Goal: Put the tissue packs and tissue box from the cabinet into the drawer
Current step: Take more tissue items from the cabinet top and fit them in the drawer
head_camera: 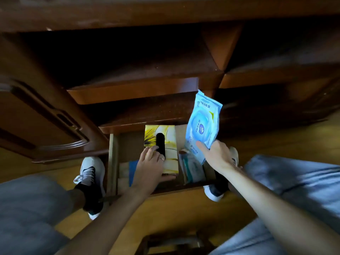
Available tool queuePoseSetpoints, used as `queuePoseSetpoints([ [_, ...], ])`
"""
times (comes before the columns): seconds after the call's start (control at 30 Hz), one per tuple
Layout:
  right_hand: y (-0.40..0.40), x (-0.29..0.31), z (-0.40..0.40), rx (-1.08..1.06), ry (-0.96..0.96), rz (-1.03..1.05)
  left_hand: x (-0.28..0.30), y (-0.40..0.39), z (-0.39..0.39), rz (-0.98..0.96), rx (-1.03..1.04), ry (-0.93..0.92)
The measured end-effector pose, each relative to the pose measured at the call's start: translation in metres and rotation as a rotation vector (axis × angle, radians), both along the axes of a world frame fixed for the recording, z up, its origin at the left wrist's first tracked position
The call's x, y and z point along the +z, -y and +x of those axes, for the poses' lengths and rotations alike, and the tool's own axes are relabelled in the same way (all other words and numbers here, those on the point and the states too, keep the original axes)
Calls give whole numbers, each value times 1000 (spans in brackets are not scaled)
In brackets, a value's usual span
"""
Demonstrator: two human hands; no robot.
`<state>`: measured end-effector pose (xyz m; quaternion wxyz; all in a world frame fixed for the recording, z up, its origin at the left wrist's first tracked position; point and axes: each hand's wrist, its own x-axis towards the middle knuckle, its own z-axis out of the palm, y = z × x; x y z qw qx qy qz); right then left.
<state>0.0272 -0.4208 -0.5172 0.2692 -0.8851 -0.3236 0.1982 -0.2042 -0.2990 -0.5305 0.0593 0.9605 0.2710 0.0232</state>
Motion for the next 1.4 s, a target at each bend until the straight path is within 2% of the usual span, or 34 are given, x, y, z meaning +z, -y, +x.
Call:
queuePoseSetpoints([
  [0.17,23,-13,9,-2,-1,-18,-20,6,29,-32,28,-73],
  [0.27,33,-21,14,21,-75,1,-35,1,38,-38,63,-138],
  [0.37,37,-27,17,26,-59,-37,-44,-2,43,7,19,-289],
  [0.57,34,-41,17,38,-52,-16,-53,4,60,-1,-20,-322],
  [0.8,30,-42,14,75,-145,-9,-69,11,49,6,-116,-569],
  [0.87,29,-41,13,82,-161,-13,-75,8,40,-30,-139,-550],
  [1.0,31,-45,11,83,-180,-23,-80,0,34,-275,-136,-512],
  [1.2,32,-49,12,94,-148,-3,-90,2,23,-351,-169,-397],
  [1.3,28,-47,11,64,-188,66,-84,3,12,-399,-69,-183],
  [1.37,23,-38,9,31,-300,124,-71,7,12,-556,160,53],
  [1.4,20,-32,7,31,-364,144,-60,9,15,-697,306,189],
])
